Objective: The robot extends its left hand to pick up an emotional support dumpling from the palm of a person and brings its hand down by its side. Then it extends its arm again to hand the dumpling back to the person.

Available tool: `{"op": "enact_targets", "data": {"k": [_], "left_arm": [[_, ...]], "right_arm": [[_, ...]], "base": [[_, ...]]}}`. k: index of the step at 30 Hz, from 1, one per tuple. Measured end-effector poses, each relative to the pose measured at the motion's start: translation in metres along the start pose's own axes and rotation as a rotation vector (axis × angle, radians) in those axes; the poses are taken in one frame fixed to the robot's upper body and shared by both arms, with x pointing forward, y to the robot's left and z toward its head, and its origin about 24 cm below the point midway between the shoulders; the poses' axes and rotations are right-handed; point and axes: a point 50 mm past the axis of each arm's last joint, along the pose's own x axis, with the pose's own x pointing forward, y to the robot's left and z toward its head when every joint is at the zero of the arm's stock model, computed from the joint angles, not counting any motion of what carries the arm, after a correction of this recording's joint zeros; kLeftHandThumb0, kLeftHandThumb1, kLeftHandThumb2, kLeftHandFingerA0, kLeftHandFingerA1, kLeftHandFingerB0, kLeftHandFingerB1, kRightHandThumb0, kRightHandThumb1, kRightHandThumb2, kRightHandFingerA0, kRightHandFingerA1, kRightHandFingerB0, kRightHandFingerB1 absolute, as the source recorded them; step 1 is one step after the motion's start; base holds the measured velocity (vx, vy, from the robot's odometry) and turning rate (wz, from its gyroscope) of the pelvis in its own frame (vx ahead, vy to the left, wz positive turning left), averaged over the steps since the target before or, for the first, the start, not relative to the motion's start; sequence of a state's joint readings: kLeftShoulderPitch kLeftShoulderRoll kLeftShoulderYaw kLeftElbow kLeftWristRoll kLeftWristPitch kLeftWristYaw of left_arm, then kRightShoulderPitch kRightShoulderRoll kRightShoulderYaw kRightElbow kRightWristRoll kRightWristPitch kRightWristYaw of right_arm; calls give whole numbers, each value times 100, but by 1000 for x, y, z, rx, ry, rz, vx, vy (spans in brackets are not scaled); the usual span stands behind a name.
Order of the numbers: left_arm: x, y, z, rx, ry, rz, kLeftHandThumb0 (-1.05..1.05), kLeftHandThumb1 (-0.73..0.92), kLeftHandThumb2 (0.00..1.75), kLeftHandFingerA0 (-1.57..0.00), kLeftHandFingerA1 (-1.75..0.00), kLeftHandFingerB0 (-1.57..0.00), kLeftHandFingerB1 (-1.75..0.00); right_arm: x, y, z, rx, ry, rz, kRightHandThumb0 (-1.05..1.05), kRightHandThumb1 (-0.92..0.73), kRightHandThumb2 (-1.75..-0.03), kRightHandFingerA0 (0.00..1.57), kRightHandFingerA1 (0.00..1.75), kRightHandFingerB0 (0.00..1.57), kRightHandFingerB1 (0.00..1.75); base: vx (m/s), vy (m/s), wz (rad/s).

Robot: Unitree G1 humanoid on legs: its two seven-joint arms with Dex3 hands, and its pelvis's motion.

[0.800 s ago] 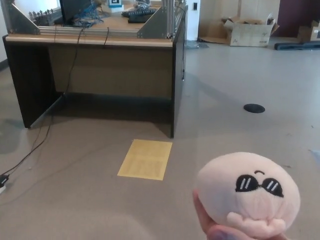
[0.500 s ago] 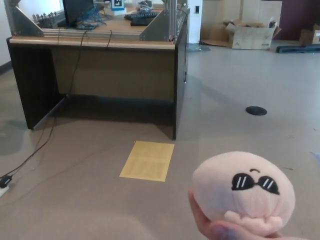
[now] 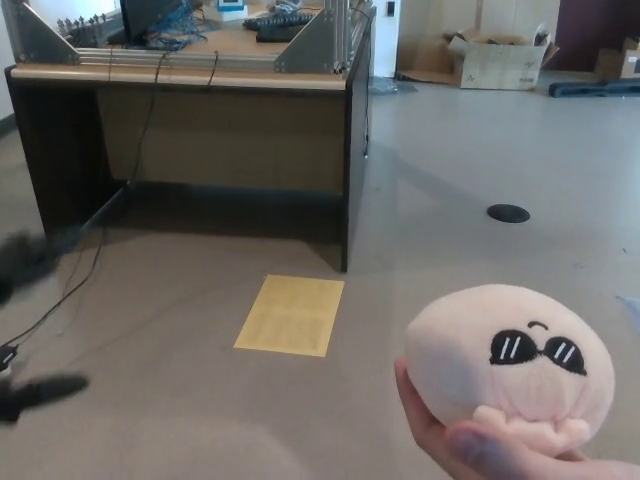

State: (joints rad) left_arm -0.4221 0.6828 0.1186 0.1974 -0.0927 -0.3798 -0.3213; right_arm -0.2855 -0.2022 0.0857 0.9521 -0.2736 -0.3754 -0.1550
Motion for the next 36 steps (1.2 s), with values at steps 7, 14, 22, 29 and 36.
{"op": "enact_targets", "data": {"k": [7, 14, 22, 29, 36], "left_arm": [[51, 12, 79, 92, -274, -116, -55, 34, 76, 0, -6, 0, -16], [86, 12, 144, 168, -448, -241, -62, 35, 80, 0, -7, 0, -14], [108, -7, 209, 262, -579, -438, -61, 36, 83, 0, -7, 0, -9], [111, -34, 253, 374, -634, -643, -53, 39, 83, 0, -12, 0, -11], [107, -62, 280, 489, -642, -853, -65, 30, 52, 0, 0, 0, 0]], "right_arm": [[1, 0, 2, 3, -8, 0, -24, -63, -57, 76, 54, 65, 47], [1, 1, 2, 4, -11, 0, -25, -62, -57, 75, 52, 65, 47], [-1, 0, 1, 2, -14, -2, -23, -62, -58, 78, 58, 66, 50], [-4, 1, -2, 4, -17, 0, -24, -64, -59, 75, 55, 64, 47], [-5, 2, -4, -2, -19, 3, -23, -64, -58, 77, 57, 65, 48]], "base": [[0, 0, 0], [0, 0, 0], [0, 0, 0], [0, 0, 0], [0, 0, 0]]}}
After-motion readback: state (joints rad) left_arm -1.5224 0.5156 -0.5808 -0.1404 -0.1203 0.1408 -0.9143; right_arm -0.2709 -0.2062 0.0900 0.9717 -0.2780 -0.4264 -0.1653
